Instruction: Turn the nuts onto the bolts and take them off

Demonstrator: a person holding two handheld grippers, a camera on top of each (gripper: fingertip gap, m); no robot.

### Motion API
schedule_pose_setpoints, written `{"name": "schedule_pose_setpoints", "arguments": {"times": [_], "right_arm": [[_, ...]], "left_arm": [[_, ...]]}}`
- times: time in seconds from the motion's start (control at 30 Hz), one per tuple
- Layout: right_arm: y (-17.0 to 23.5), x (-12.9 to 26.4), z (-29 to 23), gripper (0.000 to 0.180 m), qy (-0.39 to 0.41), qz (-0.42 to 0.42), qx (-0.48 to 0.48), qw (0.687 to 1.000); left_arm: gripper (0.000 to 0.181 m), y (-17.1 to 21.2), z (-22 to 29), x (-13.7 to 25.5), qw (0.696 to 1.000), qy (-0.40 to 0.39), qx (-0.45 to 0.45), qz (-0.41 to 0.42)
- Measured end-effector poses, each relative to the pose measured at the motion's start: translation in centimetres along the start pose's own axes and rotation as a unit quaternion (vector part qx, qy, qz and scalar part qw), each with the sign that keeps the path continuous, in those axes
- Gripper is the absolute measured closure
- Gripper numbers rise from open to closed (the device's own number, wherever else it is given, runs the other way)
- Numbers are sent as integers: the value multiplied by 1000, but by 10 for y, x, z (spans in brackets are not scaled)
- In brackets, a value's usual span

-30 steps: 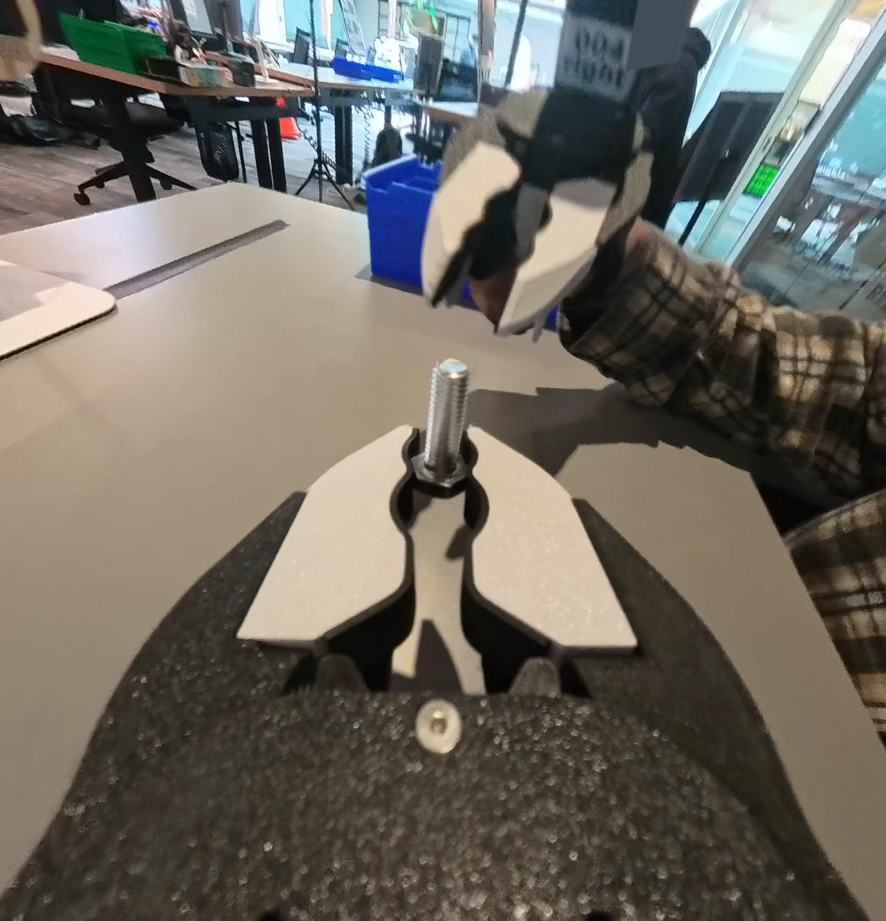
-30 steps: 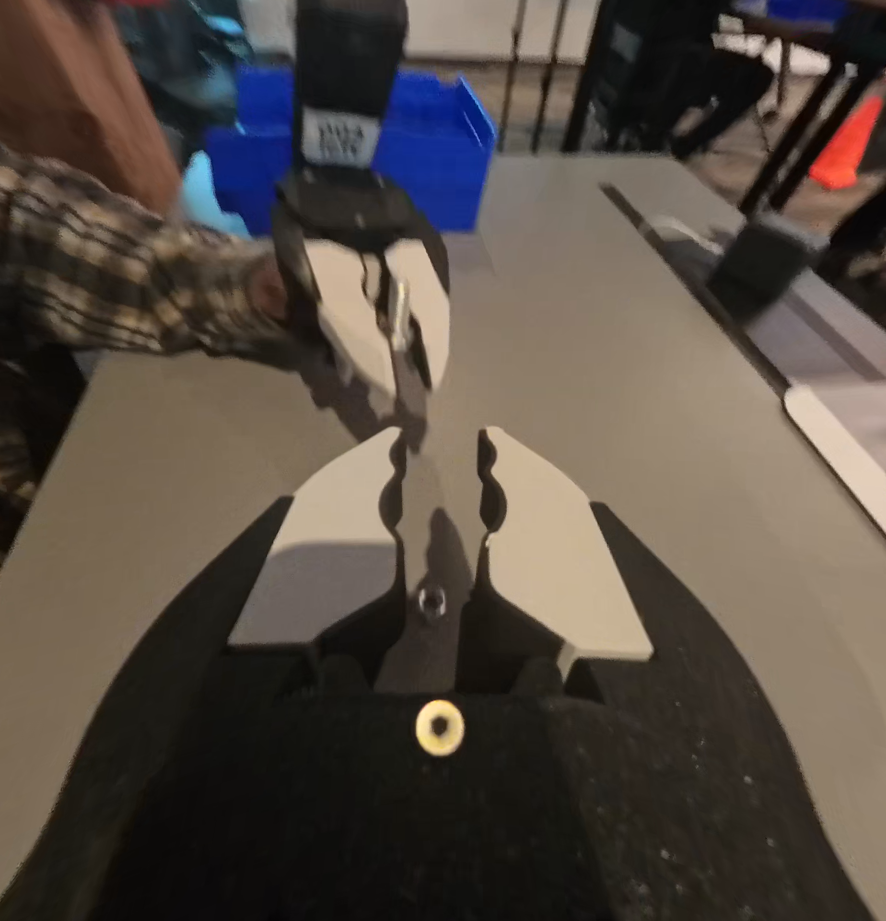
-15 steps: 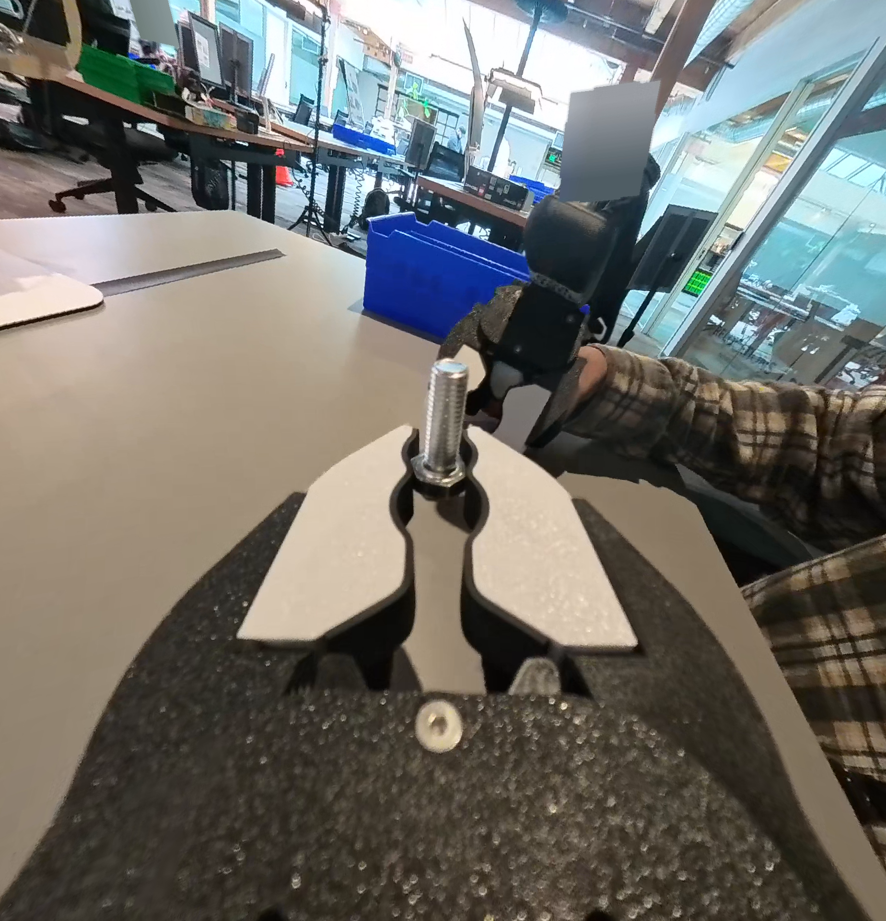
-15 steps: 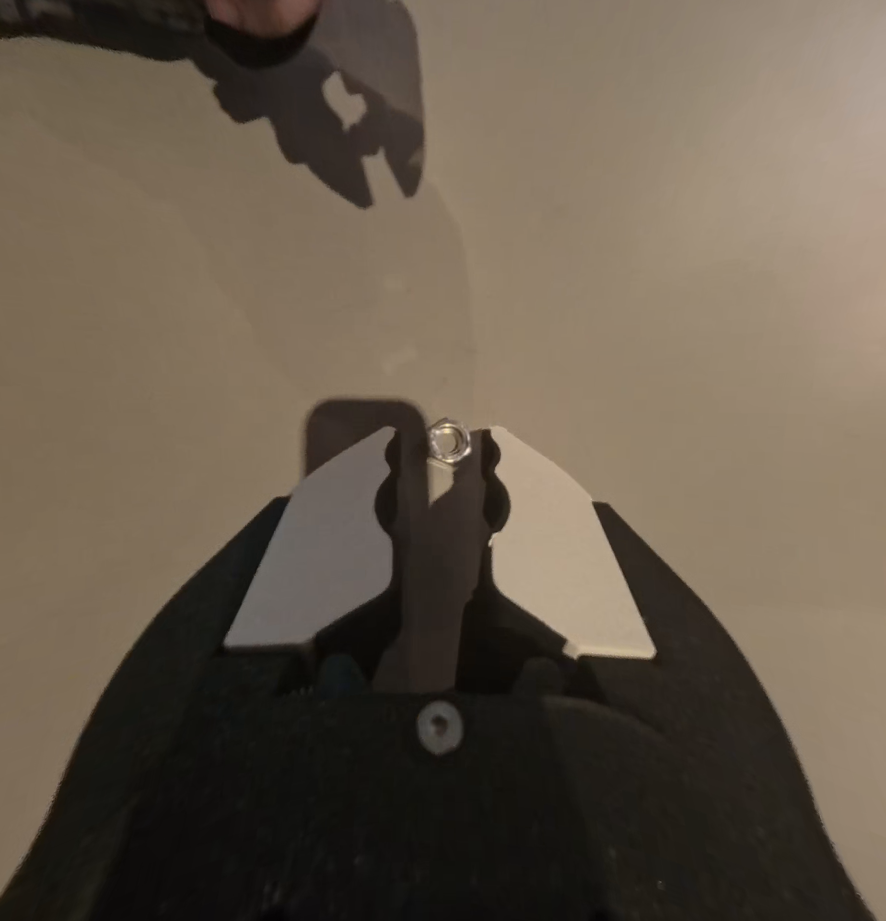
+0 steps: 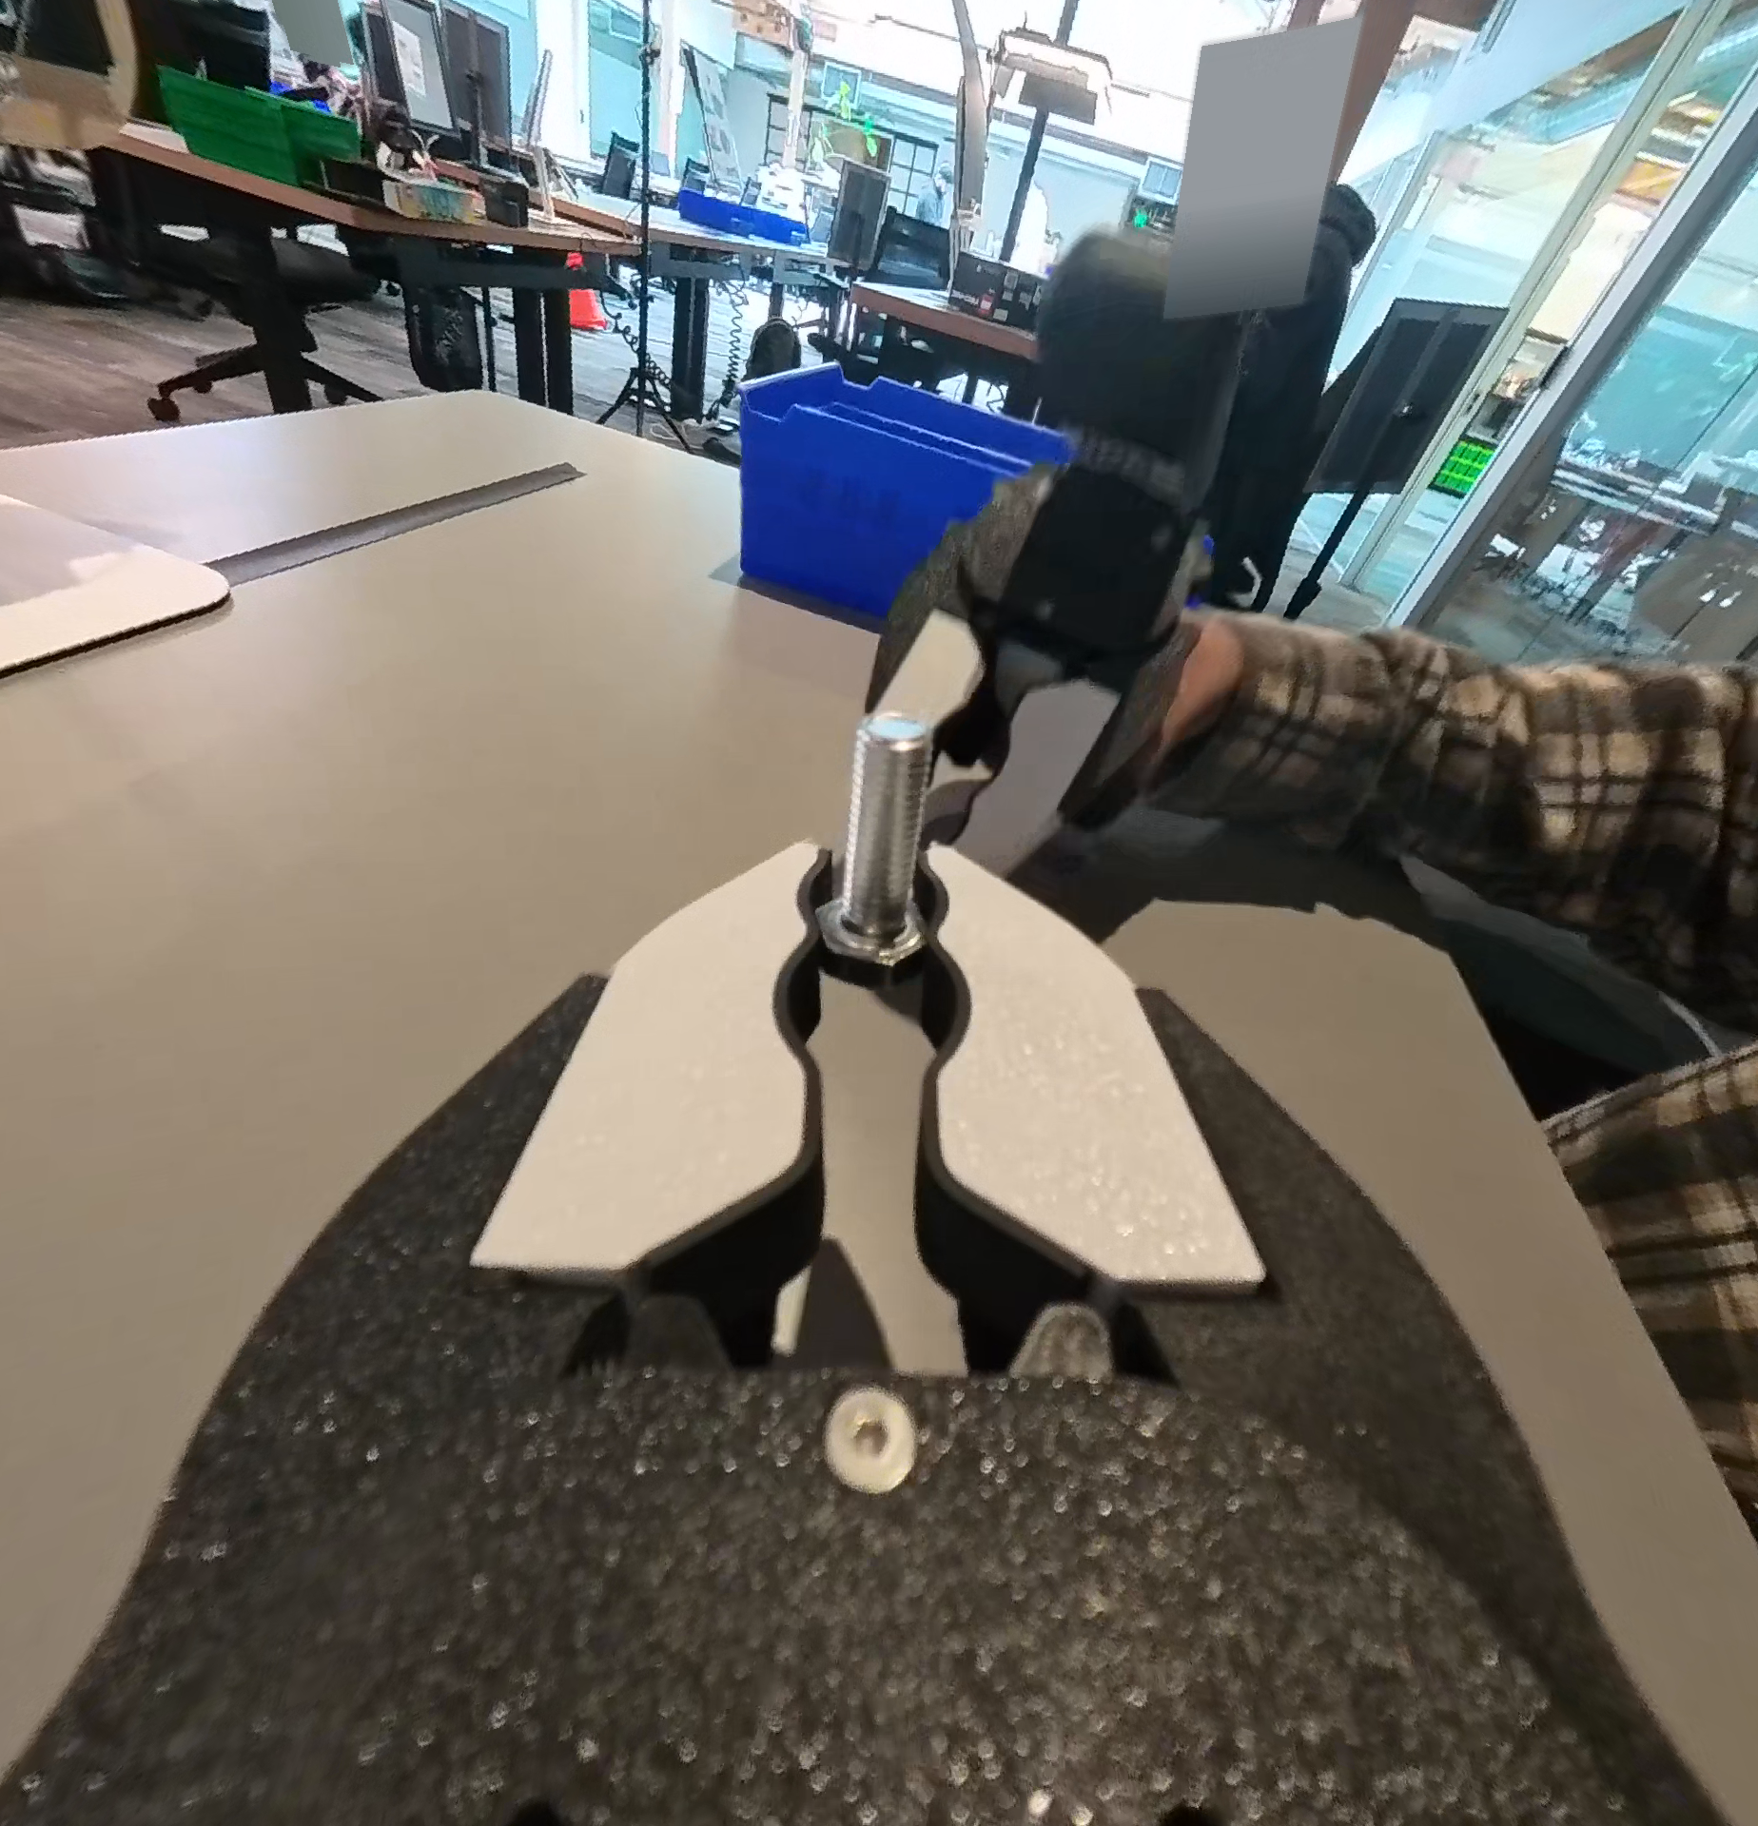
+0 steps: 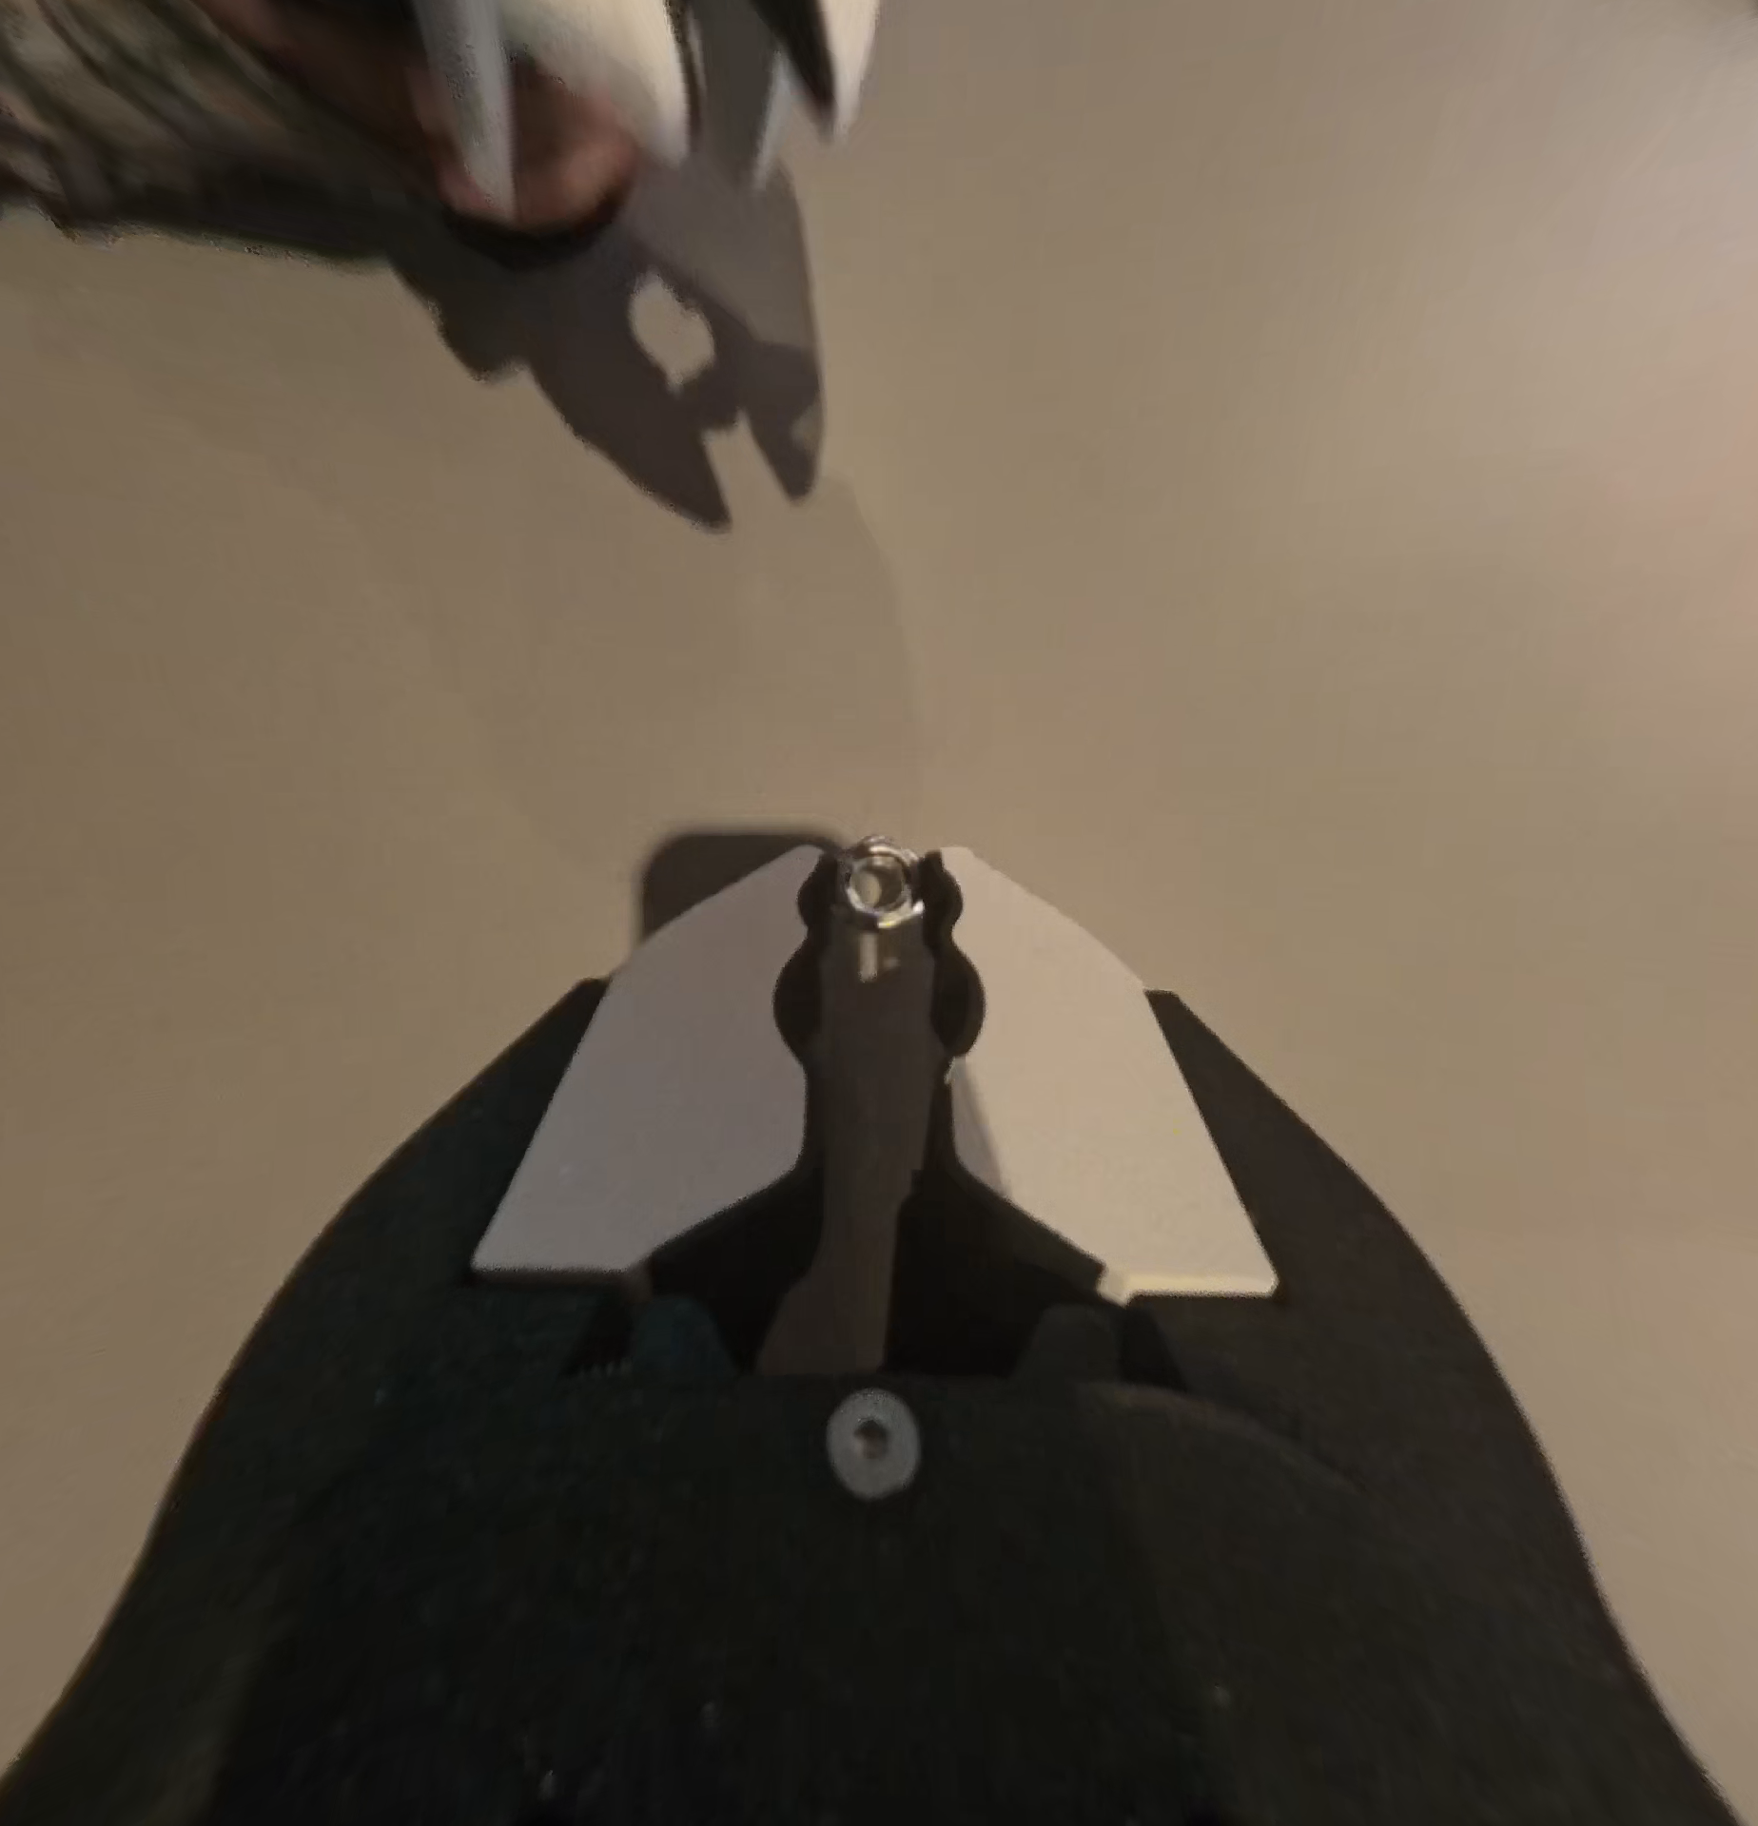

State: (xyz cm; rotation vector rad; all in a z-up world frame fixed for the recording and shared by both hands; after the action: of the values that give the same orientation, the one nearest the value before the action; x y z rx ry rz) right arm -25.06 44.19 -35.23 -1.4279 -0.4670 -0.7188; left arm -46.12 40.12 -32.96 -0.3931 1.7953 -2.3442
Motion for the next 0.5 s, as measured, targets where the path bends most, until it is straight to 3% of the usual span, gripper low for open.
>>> {"name": "schedule_pose_setpoints", "arguments": {"times": [0.03, 0.27, 0.5], "right_arm": [[-10, 10, 0, 163, -6, 20, -6, 1000], [-107, 62, -21, 163, -38, 95, 71, 992], [-125, 44, -27, 163, -67, 63, 97, 991]], "left_arm": [[166, 0, 1, -1, 1000, -1, -3, -3], [166, -1, 16, -12, 999, 3, -38, -34], [166, -1, 28, -20, 995, -6, -78, -69]]}}
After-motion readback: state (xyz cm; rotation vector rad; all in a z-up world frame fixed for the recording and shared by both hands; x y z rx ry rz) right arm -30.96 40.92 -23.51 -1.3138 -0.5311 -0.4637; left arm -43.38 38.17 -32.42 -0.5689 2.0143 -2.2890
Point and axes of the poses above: each gripper's, where its closed fingertips meet, x back along the fingers, y out of its underside, z = x × y across the jaws, the point moved 9 cm from there along x, back along the fingers, and after that the axes turned 7 degrees about y, right-handed, at the moved point
